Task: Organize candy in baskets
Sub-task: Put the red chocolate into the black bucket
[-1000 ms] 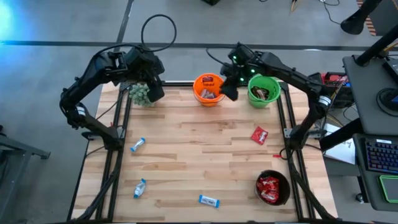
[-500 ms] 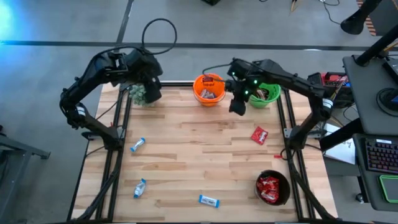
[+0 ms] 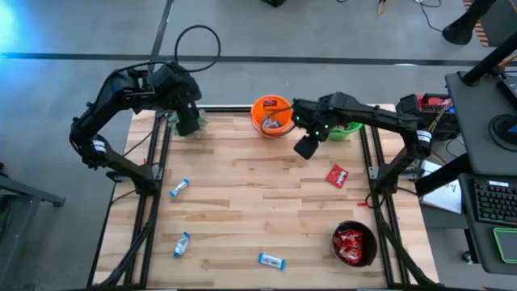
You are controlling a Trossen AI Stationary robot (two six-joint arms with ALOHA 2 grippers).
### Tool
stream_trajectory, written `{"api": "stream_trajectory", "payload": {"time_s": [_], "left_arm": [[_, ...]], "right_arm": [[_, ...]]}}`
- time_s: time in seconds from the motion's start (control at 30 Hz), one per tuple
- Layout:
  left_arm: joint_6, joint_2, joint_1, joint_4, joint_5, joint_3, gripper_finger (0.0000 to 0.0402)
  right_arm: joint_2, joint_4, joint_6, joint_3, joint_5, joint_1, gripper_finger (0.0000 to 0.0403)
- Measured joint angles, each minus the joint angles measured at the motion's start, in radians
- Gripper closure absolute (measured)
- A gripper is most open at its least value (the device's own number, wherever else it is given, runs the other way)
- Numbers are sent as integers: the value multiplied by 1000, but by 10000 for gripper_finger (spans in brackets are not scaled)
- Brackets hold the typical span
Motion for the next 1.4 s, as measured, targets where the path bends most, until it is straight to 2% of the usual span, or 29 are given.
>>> {"api": "stream_trajectory", "payload": {"time_s": [0.4, 0.73, 0.93, 1.07, 1.4], "left_arm": [[26, -13, 0, 0, 1, 0, 222], [60, -16, 0, 0, 2, 0, 222], [74, -20, 0, 0, 2, 0, 222], [77, -23, 0, 0, 2, 0, 222], [83, -28, 0, 0, 2, 0, 222]], "right_arm": [[0, -5, 227, -344, -5, 13, 218], [-2, 28, 391, -513, -43, 22, 206], [-15, 169, 530, -593, -102, 37, 206], [-23, 230, 625, -646, -105, 53, 206], [-97, 294, 747, -785, -102, 62, 206]]}}
